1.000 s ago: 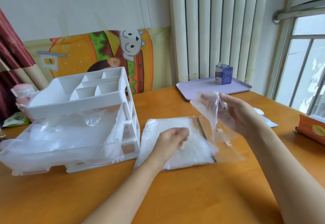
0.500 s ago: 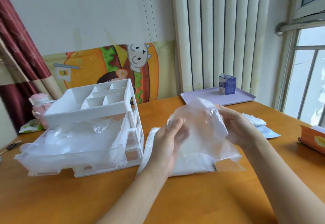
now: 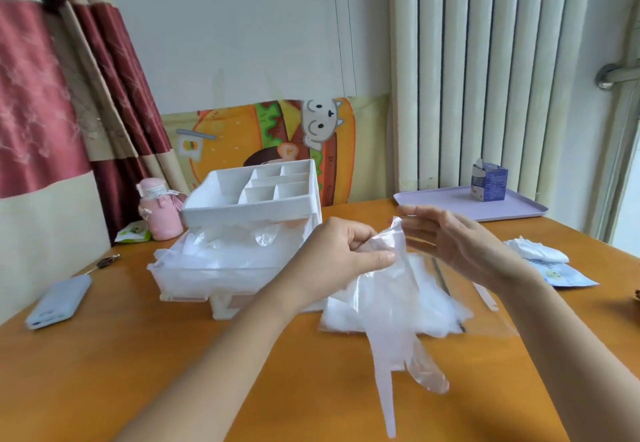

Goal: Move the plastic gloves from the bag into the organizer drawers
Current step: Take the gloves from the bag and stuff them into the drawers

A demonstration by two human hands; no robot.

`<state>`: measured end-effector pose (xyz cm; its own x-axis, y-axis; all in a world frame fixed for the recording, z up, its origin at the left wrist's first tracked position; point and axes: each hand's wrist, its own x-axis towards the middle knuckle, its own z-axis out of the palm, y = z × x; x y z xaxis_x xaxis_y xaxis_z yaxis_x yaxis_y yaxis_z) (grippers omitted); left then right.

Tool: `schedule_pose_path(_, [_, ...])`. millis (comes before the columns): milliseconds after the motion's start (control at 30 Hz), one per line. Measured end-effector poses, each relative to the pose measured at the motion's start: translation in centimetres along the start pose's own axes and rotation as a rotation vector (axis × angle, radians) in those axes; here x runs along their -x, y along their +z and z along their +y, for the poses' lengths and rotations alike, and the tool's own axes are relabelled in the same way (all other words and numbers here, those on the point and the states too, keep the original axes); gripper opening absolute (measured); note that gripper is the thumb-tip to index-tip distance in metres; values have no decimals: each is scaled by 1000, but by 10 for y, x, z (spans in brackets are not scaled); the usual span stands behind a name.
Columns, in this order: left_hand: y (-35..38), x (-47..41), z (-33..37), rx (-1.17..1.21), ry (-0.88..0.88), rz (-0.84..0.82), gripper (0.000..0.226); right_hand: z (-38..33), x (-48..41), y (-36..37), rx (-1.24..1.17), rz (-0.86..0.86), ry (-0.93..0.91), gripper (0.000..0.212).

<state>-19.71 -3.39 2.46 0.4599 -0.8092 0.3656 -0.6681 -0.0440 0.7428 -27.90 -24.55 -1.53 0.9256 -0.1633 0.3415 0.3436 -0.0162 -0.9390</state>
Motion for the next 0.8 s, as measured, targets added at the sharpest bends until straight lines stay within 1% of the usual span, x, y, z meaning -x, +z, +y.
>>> schedule_pose_path(33, [-6, 3, 2, -28, -9, 2, 26, -10, -1, 14, 92, -50, 0, 76])
schedule_pose_path(67, [-10, 5, 2, -55, -11, 5, 26, -20, -2, 26, 188, -88, 4, 63])
schedule_pose_path(133, [-20, 11, 2, -92, -25, 21, 30, -38, -8, 49, 382, -110, 6, 35])
schedule_pose_path(167, [-23, 13, 1, -99, -35, 35, 33, -44, -12, 58, 457, -101, 4, 26])
schedule_pose_path(200, [-27, 15, -1, -97, -53, 51, 33, -51, -15, 66, 505, -89, 1, 18])
schedule_pose_path(267, [-37, 20, -5, -47, -81, 88, 23, -61, -21, 81, 558, -70, -18, 10])
schedule_pose_path(300, [-41, 24, -8, 20, -95, 98, 18, -65, -24, 88, 566, -55, -36, 9])
schedule_pose_path(333, [-45, 27, -12, 122, -118, 95, 18, -69, -27, 95, 553, -31, -57, 9])
schedule_pose_path(400, [-50, 34, -21, 449, -192, 77, 26, -77, -31, 110, 484, 33, -110, 9])
schedule_pose_path(467, [-54, 39, -27, 776, -248, 108, 19, -85, -36, 122, 406, 101, -141, 9])
schedule_pose_path(533, [-60, 43, -26, 920, -244, 183, 14, -90, -38, 130, 323, 151, -135, 12])
schedule_pose_path(600, [-70, 45, -24, 892, -188, 256, 10, -94, -38, 133, 293, 153, -105, 8])
schedule_pose_path(633, [-77, 44, -22, 813, -159, 296, 9, -96, -37, 132, 306, 132, -79, 7])
schedule_pose_path(667, [-86, 45, -20, 688, -134, 332, 11, -98, -36, 130, 325, 99, -45, 14])
schedule_pose_path(700, [-95, 45, -19, 526, -110, 353, 11, -100, -36, 130, 353, 48, -6, 27])
schedule_pose_path(733, [-104, 45, -18, 369, -82, 336, 8, -103, -36, 130, 387, -4, 28, 41])
schedule_pose_path(767, [-113, 45, -16, 247, -60, 284, 6, -105, -36, 131, 420, -47, 54, 52])
schedule_pose_path(800, [-122, 45, -13, 163, -51, 216, 6, -107, -38, 134, 455, -86, 64, 58])
